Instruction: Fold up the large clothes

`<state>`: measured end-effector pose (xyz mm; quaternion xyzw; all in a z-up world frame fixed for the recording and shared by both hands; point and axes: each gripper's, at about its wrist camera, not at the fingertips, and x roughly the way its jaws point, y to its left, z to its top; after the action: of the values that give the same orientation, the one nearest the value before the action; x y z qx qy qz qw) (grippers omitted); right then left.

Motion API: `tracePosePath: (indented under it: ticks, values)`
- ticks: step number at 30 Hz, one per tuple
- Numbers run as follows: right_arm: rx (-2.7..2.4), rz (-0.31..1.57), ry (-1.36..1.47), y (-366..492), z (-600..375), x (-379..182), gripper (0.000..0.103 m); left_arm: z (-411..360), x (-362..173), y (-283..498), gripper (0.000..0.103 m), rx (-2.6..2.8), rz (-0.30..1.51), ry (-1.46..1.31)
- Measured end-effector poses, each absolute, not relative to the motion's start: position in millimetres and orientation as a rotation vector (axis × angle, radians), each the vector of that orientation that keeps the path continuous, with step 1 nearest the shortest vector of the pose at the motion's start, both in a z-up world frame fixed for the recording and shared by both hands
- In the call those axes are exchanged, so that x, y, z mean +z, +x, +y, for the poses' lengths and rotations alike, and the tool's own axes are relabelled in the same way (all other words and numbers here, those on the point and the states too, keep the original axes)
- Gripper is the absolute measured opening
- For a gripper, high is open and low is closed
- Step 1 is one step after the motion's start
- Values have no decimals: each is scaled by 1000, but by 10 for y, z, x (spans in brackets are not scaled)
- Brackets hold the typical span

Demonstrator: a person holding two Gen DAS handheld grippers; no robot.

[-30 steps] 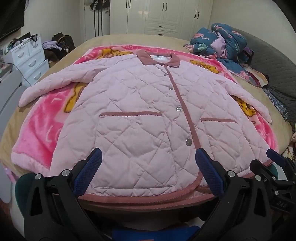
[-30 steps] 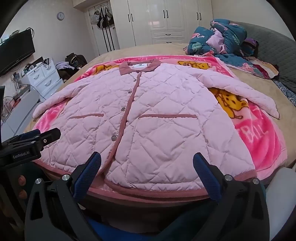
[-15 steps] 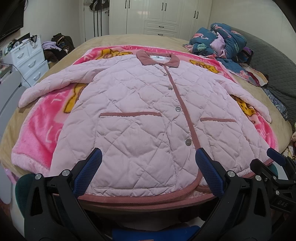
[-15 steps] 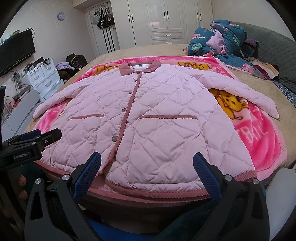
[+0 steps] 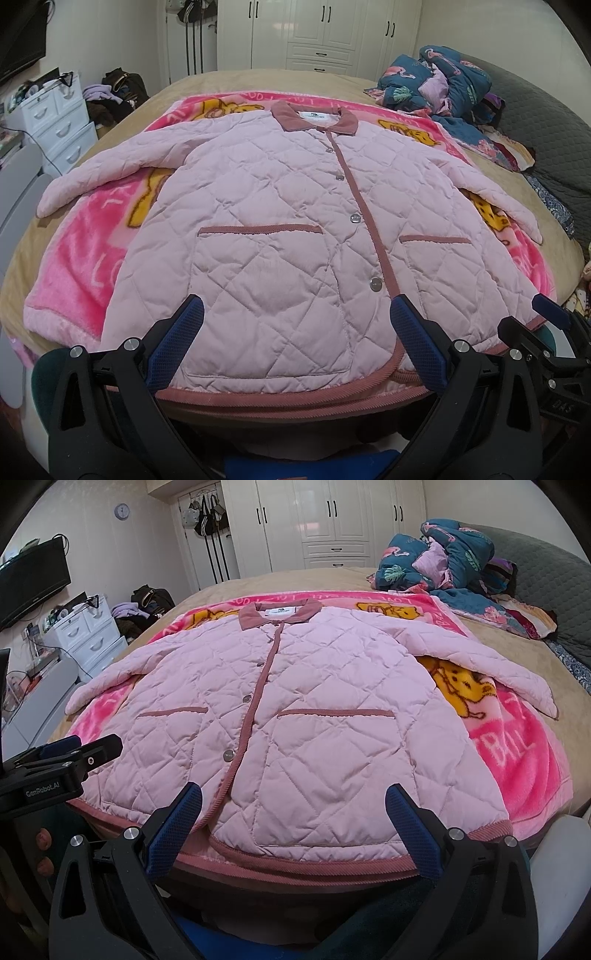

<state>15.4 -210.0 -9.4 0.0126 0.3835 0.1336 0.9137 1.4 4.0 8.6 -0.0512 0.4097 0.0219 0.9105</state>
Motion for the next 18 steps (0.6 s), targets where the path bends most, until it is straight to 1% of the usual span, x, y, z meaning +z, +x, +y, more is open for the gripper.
tracePosePath:
  ticks: [18]
  values:
    - [280, 793, 27, 176, -2097, -106, 99, 35, 94, 5, 95, 46, 842, -103]
